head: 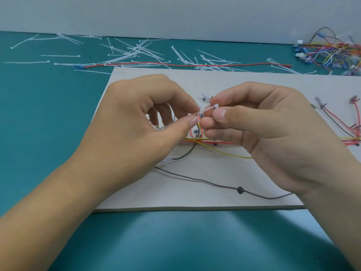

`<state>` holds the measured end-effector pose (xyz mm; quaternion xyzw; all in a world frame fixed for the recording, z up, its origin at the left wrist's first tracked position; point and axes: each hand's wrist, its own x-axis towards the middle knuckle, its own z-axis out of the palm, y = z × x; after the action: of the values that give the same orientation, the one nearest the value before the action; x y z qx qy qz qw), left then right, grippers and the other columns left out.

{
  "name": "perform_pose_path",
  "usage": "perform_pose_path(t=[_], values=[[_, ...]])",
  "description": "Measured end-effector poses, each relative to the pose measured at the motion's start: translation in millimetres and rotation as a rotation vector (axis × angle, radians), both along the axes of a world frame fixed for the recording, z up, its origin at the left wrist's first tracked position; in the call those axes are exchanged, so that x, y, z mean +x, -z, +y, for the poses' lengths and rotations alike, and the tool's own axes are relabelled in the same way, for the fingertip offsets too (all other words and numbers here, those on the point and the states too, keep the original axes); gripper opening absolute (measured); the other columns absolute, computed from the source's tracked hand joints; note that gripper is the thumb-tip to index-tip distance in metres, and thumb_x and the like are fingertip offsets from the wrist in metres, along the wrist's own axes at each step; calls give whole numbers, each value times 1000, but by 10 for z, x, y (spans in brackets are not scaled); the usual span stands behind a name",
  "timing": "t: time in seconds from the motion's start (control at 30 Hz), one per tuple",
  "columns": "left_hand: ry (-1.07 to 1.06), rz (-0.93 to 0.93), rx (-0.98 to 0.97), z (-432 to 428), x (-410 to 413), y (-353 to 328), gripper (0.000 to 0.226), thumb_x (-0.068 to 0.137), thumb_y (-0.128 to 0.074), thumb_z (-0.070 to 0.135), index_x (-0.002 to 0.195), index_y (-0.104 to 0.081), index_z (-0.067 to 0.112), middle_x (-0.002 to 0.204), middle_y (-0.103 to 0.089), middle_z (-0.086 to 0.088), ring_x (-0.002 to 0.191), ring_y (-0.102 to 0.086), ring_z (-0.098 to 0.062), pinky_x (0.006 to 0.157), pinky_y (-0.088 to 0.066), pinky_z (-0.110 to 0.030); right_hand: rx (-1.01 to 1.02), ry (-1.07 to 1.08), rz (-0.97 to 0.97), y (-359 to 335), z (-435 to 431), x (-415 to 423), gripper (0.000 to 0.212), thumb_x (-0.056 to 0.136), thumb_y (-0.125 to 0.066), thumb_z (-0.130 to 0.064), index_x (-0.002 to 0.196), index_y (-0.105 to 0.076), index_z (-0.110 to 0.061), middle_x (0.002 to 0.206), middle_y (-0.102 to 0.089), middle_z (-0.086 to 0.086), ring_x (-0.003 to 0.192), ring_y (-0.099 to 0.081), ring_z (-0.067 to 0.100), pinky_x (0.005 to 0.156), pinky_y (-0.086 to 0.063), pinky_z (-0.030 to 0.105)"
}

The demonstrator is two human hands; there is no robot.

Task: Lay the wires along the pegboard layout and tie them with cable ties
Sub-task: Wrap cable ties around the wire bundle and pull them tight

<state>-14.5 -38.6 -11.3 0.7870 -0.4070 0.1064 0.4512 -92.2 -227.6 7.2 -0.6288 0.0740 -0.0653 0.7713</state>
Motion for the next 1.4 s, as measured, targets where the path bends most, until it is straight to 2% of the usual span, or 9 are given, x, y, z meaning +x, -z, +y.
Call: perform_pose_path(t=[0.33,0.73,1.03,1.2,1.27,1.3,1.33,1.4], values=[[26,29,6,0,-2,7,5,89,-77,21,91,-80,25,79,-72,9,69,-62,-16,62,-48,-34,-75,47,-58,-33,17,-23,14,85,-65,15,94,-69,4,78,-75,19,73,-76,29,69,-61,32],[23,20,11,-23,1,35,6,88,-78,20,92,-80,24,80,-71,9,71,-62,-16,63,-48,-35,-238,60,-62,-73,-15,-37,17,83,-69,15,84,-72,-2,71,-76,16,67,-77,27,66,-62,31],[8,33,25,-26,-11,20,5,88,-78,20,92,-80,23,81,-70,11,72,-62,-14,64,-48,-29,-332,59,-65,-85,-80,-29,14,82,-72,11,81,-72,-2,67,-75,14,68,-77,29,66,-63,33],[-113,51,63,-16,37,19,12,88,-73,30,99,-78,28,86,-70,18,84,-63,-12,73,-45,-19,-454,135,-75,-151,-237,0,12,82,-74,10,79,-72,-2,67,-73,17,65,-76,28,65,-65,38],[-160,87,107,-50,58,39,12,87,-73,31,98,-78,29,87,-69,17,86,-61,-8,73,-39,-9,-534,172,-48,-168,-325,15,11,82,-75,9,80,-73,-2,68,-73,18,65,-76,28,66,-65,40],[-178,110,134,-84,62,54,10,87,-73,32,95,-78,30,87,-69,15,86,-59,-7,74,-39,-9,-574,182,-26,-167,-364,29,11,82,-75,9,80,-73,-2,68,-73,18,64,-76,28,66,-65,42],[-194,127,168,-122,59,71,7,87,-73,33,93,-78,31,88,-69,13,86,-58,-7,78,-42,-14,-613,185,3,-155,-398,45,11,83,-75,8,80,-73,-2,67,-73,18,64,-76,27,67,-65,43],[-234,143,255,-198,43,113,6,90,-74,36,89,-78,32,92,-66,10,93,-58,-14,89,-48,-33,-679,167,66,-130,-448,69,11,83,-74,8,80,-73,-3,65,-73,16,63,-76,27,67,-65,45]])
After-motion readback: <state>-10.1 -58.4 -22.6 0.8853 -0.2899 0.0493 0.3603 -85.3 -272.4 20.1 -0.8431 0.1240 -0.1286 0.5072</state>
